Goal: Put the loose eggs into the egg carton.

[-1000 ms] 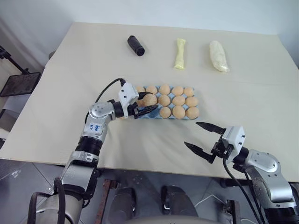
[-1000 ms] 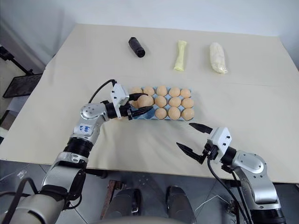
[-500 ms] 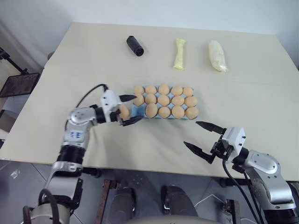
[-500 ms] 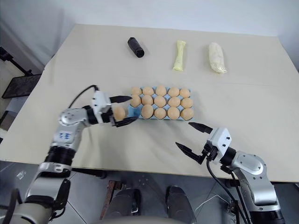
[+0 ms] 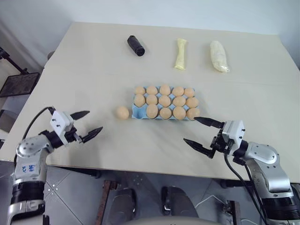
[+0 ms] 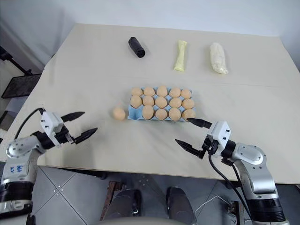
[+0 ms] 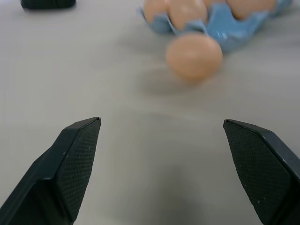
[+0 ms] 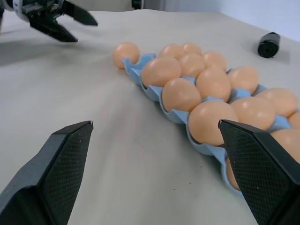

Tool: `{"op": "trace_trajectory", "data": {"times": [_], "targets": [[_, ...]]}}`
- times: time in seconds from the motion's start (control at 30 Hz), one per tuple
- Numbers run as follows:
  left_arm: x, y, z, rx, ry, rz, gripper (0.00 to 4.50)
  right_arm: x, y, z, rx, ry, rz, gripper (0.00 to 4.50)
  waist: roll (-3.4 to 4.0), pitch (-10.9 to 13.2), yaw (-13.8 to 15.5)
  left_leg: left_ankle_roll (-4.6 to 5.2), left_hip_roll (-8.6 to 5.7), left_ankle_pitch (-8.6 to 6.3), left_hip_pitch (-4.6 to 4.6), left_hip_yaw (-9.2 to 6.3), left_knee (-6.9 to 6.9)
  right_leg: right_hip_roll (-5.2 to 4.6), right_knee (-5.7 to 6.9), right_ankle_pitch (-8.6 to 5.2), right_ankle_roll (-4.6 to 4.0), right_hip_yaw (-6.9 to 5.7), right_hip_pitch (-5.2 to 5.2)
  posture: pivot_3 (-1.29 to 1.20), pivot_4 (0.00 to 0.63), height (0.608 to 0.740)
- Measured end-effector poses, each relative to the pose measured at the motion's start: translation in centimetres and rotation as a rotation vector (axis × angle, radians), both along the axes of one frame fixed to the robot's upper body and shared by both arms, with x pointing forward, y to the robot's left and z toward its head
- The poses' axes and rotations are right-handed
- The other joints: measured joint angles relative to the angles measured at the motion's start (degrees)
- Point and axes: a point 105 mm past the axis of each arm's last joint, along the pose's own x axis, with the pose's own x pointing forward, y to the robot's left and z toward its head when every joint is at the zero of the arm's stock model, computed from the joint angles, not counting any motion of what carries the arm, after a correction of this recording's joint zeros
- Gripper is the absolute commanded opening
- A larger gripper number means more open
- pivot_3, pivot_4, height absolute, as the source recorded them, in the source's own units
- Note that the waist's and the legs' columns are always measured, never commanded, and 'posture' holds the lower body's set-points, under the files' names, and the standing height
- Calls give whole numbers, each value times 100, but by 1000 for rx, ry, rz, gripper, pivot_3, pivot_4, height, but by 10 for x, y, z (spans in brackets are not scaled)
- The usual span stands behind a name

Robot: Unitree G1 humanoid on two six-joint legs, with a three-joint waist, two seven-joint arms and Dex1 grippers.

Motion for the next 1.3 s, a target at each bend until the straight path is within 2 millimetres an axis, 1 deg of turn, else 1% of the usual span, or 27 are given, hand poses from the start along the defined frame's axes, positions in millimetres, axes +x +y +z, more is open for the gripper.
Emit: {"op": "trace_trajectory", "data": {"times": [0.13, 0.2, 0.3, 0.43, 0.57, 0.67, 0.9, 0.93, 0.97, 1.1, 1.17, 1.3], "targets": [[2, -10, 8, 5, -35, -22, 4454, 2, 0, 1, -3, -1, 14, 4500, 1, 0, -10, -2, 0, 1, 1, 2, -2, -1, -4, 0, -2, 2, 1, 0, 150, 740], [10, -23, 12, -26, -59, -40, 4454, 3, -1, -2, -3, 9, 12, 4500, 1, 0, 10, -2, 0, 1, 0, 1, -1, -1, -4, 0, -2, 0, 1, 0, 150, 740], [23, -41, 16, -46, -73, -87, 4454, 4, 0, 1, -5, -3, 21, 4500, 1, 0, 15, -2, -2, 1, -1, 4, -1, 1, -4, 0, -2, -1, 1, 0, 150, 740], [42, -54, 7, -29, -38, -118, 4454, 4, -1, 2, -9, -15, 23, 4500, 1, 0, -11, 0, -1, -1, -1, 10, -1, 9, -2, 1, 0, -5, -1, 0, 150, 740], [53, -62, -12, -8, 3, -137, 4454, 5, -1, 3, -13, -22, 19, 4500, 1, 0, -57, 4, -1, -3, -1, 16, 4, 11, 1, 3, 4, -7, -1, 0, 150, 740], [62, -65, -10, -12, -11, -136, 4454, 6, -1, 3, -13, -24, 16, 4500, 1, 0, -57, 5, -2, -2, 0, 17, 13, 11, 13, 3, 5, -7, -1, 0, 150, 740], [73, -83, -10, -45, -4, -176, 4454, 6, -1, 3, -10, -23, 9, 4500, 0, 0, -44, 5, -4, 7, 1, 16, 20, 9, 24, 5, 8, -6, 0, 0, 150, 740], [74, -86, -10, -40, -4, -191, 4074, 6, -1, 2, -10, -23, 8, 4500, 0, 0, -44, 5, -4, 7, 1, 16, 20, 10, 25, 5, 8, -6, 0, 0, 150, 740], [73, -87, -10, -35, -6, -202, 3884, 6, -1, 2, -10, -22, 7, 4500, 0, 0, -46, 5, -4, 7, 1, 16, 18, 10, 24, 5, 8, -6, 0, 0, 150, 740], [71, -87, -8, -31, -15, -224, 2691, 3, -2, 0, -9, -12, 0, 4500, 0, 0, -52, 5, -3, 6, 1, 16, 14, 10, 21, 5, 8, -7, -2, 0, 150, 740], [69, -84, -4, -39, -23, -232, 2691, 2, -2, 0, -8, -13, -4, 4500, 0, 0, -74, 4, -2, 5, 1, 16, 12, 10, 20, 5, 8, -6, -3, 0, 150, 740], [62, -77, 15, -21, -78, -266, 2691, -1, -1, -2, -6, -10, -14, 4500, 0, 0, -69, 3, -2, 5, 0, 15, 12, 10, 20, 5, 8, -6, -4, 0, 150, 740]]}}
